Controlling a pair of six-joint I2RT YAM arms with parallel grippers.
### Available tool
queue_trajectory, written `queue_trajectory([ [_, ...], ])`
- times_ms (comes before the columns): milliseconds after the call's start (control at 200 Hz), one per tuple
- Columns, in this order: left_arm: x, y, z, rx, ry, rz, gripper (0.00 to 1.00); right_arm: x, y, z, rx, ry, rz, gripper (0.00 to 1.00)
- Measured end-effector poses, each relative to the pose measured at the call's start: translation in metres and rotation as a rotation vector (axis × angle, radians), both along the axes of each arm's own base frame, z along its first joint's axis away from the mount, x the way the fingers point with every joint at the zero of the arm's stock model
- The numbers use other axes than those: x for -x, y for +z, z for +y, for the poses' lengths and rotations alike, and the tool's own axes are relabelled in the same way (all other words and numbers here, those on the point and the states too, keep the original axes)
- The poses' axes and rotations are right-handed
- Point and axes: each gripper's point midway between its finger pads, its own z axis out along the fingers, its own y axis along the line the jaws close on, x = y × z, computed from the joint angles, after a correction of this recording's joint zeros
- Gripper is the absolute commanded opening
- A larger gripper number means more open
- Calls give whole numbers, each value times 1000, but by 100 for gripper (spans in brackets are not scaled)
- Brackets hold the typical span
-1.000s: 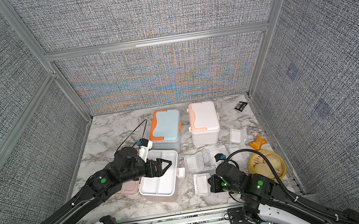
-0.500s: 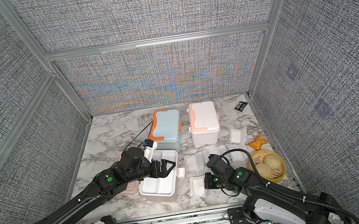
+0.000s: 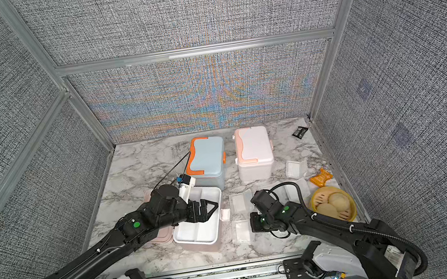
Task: Open first aid kits and take out gauze
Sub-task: Place the gauze at the center of the board.
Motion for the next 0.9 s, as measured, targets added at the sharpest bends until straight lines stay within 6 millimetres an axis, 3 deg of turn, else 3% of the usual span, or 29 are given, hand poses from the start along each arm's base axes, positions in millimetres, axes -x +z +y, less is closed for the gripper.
queue_trajectory([
  [210, 2, 5, 3, 15, 2, -14, 100, -3, 27, 3, -40, 14, -57, 51],
  [415, 7, 25, 14, 66, 18, -68, 100, 1, 72, 1, -120, 32, -152, 74],
  [705, 12, 51, 41, 129, 77, -176, 100, 19, 146, -5, -284, 72, -313, 90],
  [901, 18, 64, 63, 164, 122, -247, 100, 31, 164, -8, -357, 98, -364, 93],
])
